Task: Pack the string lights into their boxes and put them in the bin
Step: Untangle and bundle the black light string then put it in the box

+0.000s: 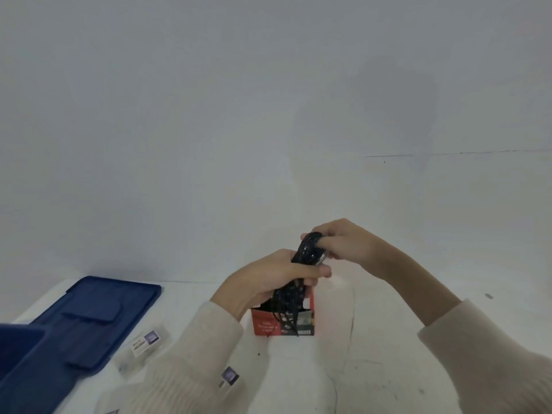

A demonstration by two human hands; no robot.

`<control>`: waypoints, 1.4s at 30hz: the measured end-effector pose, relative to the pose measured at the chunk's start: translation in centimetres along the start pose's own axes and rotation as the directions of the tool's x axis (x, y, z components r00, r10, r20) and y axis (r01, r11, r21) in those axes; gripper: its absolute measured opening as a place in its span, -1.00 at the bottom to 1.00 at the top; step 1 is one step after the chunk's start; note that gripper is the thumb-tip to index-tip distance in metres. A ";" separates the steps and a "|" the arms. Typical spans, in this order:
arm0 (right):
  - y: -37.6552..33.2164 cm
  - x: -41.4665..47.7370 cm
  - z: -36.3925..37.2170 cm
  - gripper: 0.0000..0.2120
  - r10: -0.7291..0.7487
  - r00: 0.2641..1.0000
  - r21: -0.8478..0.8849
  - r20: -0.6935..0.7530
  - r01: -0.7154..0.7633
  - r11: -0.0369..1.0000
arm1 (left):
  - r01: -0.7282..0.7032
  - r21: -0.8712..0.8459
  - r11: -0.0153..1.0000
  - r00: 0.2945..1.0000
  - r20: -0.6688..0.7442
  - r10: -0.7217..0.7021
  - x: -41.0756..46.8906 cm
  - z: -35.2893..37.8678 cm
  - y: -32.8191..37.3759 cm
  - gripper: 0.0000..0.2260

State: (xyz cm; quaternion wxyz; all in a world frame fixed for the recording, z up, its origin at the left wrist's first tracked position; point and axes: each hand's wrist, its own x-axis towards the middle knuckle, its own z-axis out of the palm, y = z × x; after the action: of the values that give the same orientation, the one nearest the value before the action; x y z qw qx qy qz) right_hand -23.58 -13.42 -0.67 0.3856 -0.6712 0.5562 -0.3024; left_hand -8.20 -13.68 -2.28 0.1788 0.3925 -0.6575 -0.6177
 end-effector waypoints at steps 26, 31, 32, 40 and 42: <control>9.0 0.0 6.8 -0.77 0.213 0.975 0.697 -0.059 -0.112 0.708 | -0.283 -0.068 0.957 0.835 -0.508 0.211 3.9 -4.1 -6.1 -0.73; 10.4 1.1 7.9 -0.82 0.199 0.971 0.453 -0.133 -0.119 0.884 | -0.066 0.650 0.757 0.978 -0.108 0.177 5.7 -2.9 -10.6 -0.82; 10.6 1.2 8.2 -0.82 0.137 0.969 0.298 -0.206 -0.072 0.952 | -0.030 0.706 0.707 0.991 -0.070 0.112 6.0 -3.1 -11.3 -0.82; 9.9 2.2 10.1 -0.87 -0.124 0.992 -0.367 -0.037 0.102 0.925 | 0.117 0.671 0.732 0.956 0.124 -0.267 6.5 -4.3 -9.3 -0.86; 9.6 2.4 9.7 -0.85 -0.088 0.995 -0.378 -0.040 0.066 0.923 | 0.193 0.597 0.779 0.935 0.129 -0.331 6.8 -5.3 -9.1 -0.91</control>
State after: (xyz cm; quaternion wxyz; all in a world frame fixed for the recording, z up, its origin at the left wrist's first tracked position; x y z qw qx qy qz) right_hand -19.88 -14.83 -13.94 0.2217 -0.7452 0.5877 -0.2239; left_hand -5.95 -21.63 -11.69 -0.1125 0.4431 -0.7674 -0.4496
